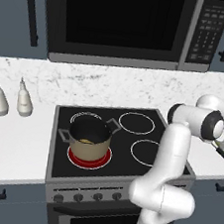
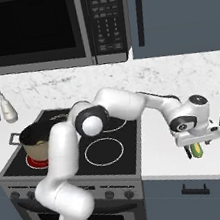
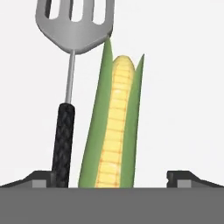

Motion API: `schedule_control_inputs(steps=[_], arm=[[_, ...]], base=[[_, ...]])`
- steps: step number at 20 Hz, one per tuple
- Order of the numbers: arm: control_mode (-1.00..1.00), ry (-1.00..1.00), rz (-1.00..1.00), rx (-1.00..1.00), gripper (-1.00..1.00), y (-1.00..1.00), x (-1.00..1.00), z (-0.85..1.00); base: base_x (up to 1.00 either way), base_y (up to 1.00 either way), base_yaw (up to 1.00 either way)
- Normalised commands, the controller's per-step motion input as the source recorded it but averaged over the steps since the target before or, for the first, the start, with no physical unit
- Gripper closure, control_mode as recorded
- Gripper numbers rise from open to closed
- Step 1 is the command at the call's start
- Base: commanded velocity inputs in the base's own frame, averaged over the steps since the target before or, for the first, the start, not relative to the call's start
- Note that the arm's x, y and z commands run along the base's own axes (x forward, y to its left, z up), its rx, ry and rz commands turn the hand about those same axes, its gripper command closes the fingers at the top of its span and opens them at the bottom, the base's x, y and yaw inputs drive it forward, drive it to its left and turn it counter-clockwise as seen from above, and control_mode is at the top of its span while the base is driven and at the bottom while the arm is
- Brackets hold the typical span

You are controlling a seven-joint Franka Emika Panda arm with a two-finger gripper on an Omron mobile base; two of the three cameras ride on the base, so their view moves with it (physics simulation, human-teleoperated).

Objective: Put the corn and potato in the pot. Retrieve the spatula and lightly stir the vegetables in the pot.

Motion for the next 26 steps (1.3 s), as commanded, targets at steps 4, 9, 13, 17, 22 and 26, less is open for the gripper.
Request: schedule_control_inputs(steps=[4,9,13,17,22,26], arm=[[-1.0,0.05,0.0,0.04,-1.0,0.05,0.08,-0.52],[-1.0,0.05,0.02,0.02,-1.0,0.42,0.0,-0.53],[-1.0,0.08,0.0,0.02,1.0,0.41,0.11,-0.56],[-1.0,0.07,0.0,0.0,1.0,0.2,0.08,-0.1],[-1.0,0.04,0.03,0.04,1.0,0.11,-0.02,-0.06],[-1.0,-0.01,0.03,0.04,1.0,0.39,-0.12,0.0]], base=[[0.0,0.0,0.0],[0.0,0.0,0.0],[0.0,0.0,0.0],[0.0,0.0,0.0],[0.0,0.0,0.0],[0.0,0.0,0.0]])
